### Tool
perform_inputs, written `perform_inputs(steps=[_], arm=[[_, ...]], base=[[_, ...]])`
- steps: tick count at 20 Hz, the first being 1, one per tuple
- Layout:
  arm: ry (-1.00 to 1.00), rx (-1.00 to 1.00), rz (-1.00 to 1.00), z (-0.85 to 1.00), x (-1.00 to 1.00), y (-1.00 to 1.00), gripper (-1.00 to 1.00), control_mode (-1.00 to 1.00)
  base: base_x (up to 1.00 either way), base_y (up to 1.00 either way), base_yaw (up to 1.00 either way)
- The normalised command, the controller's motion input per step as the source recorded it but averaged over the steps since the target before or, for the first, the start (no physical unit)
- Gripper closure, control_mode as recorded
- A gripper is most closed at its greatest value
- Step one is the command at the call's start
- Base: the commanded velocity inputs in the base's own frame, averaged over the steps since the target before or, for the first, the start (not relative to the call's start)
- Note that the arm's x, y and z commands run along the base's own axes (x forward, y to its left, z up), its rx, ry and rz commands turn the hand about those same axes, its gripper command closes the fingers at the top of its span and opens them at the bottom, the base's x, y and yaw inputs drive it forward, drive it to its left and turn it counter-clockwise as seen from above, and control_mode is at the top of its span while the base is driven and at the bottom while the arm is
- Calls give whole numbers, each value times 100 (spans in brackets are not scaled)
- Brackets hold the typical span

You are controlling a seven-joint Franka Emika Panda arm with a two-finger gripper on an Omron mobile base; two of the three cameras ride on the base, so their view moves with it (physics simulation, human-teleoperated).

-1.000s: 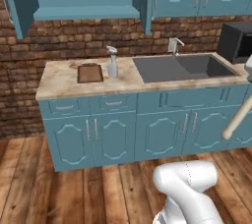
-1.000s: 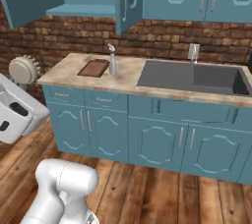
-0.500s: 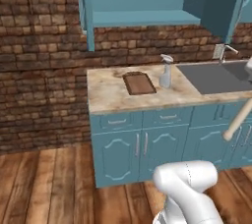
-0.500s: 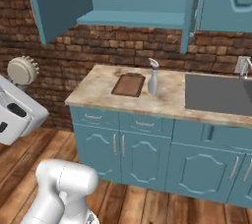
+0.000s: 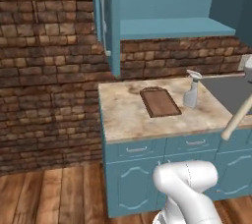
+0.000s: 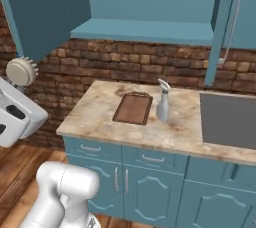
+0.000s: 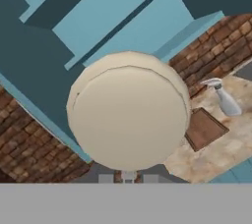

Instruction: Grab the spray bottle from the cabinet, then place it next to the cutting board for sanitizing. Then grab the dish brush from the countertop next to the sink and place it next to the cutting board.

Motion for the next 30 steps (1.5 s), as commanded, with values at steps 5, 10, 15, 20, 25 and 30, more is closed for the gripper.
perform_inputs(steps=[5,10,15,20,25,30], arm=[[0,0,0,0,0,0,100,100],[0,0,0,0,0,0,100,100],[0,0,0,0,0,0,100,100],[0,0,0,0,0,0,100,100],[0,0,0,0,0,0,100,100],[6,0,12,-56,37,0,100,-100]], base=[[97,17,0],[66,-3,1],[43,-5,4],[0,-5,15],[0,-5,21],[0,0,3]])
